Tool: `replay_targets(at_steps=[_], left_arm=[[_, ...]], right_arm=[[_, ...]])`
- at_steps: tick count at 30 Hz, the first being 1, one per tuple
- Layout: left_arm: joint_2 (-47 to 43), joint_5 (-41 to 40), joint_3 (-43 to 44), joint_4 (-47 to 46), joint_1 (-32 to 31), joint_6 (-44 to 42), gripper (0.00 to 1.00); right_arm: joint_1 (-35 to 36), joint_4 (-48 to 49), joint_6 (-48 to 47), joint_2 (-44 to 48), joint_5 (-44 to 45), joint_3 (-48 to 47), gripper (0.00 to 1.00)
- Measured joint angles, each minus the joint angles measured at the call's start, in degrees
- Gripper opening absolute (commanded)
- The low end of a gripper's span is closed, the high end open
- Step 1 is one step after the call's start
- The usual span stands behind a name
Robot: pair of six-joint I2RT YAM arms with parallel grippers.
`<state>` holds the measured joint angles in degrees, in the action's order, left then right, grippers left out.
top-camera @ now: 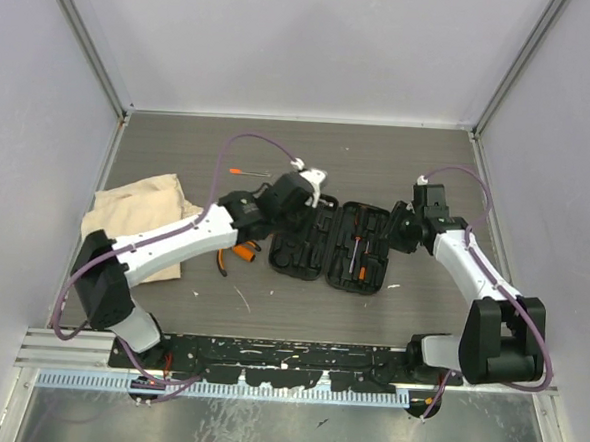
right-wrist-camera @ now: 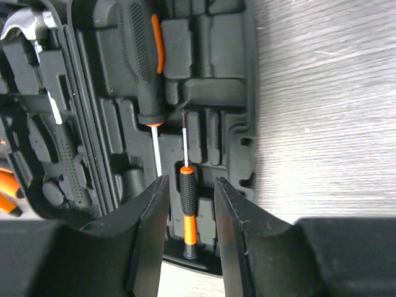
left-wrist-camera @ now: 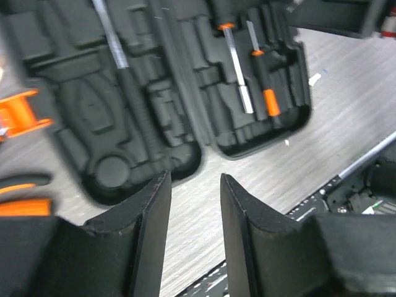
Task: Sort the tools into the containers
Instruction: Move the storage box to the center of the board, then adjust the screwdriver in the storage box.
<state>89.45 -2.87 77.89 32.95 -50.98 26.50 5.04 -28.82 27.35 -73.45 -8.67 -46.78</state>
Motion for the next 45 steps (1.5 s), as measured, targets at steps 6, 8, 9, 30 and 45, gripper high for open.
replay_targets(at_steps=[6,8,9,30,45], left_arm=[[7.5,-1.8,2.7,-3.2,-8.4,2.7,0.34],[9.9,-2.3,3.1,-4.3,-10.4,3.4,0.34],[10.8,-2.4,3.2,-4.6,-11.0,3.8,0.34],[21.0,-6.1,8.1,-11.7,-16.5,6.6,0.36],[25.0,-9.4,8.1,-14.0,-16.5,7.4,0.34]], right_arm=[[0.0,1.1,-0.3,-3.5,-5.0,0.0,0.31],[0.0,1.3,-0.5,-5.0,-6.3,0.0,0.29],[0.0,1.4,-0.7,-5.8,-6.9,0.0,0.28],[0.0,0.9,-2.2,-9.0,-11.8,0.0,0.24],[0.0,0.1,-3.9,-9.9,-12.3,0.8,0.21]])
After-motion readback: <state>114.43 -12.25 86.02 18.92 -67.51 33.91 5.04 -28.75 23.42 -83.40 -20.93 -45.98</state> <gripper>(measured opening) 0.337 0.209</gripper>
